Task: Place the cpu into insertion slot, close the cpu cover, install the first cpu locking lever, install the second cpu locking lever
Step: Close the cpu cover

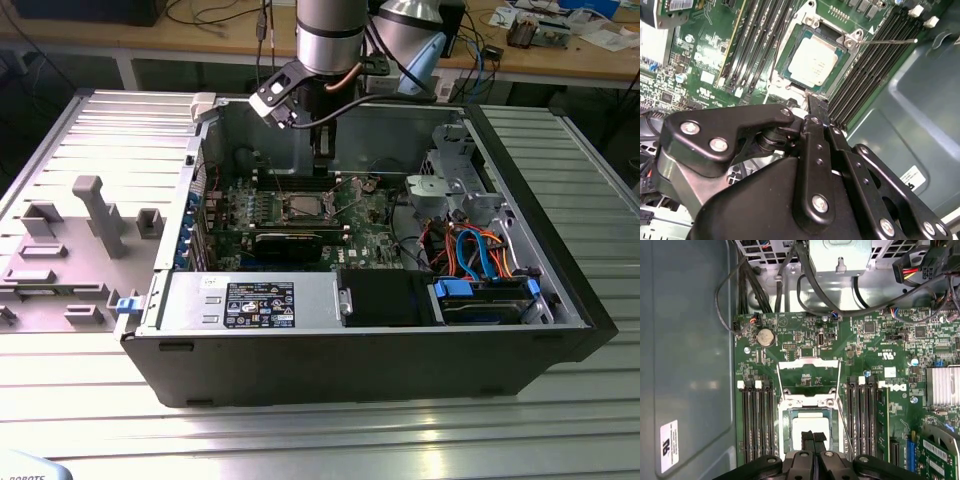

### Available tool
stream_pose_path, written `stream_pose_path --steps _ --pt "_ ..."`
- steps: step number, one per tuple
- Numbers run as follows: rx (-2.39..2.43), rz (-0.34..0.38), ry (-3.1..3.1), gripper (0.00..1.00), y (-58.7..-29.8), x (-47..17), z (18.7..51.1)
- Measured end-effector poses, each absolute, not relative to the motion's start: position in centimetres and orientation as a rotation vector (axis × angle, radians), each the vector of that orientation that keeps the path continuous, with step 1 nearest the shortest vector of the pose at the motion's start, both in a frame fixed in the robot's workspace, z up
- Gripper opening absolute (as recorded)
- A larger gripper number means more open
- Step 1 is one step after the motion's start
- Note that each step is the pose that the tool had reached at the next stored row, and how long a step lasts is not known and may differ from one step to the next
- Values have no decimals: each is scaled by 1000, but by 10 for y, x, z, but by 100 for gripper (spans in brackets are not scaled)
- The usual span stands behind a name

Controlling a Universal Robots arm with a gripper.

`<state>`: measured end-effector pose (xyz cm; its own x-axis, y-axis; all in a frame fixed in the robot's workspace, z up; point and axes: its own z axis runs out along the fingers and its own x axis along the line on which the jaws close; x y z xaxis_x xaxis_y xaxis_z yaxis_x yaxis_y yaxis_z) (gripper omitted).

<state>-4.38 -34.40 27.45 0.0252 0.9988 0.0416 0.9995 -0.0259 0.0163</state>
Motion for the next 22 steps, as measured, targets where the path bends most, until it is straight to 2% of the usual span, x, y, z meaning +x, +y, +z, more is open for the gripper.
stream_pose_path --steps 22 --pt "-2237 -64 -2180 11 -344 -18 274"
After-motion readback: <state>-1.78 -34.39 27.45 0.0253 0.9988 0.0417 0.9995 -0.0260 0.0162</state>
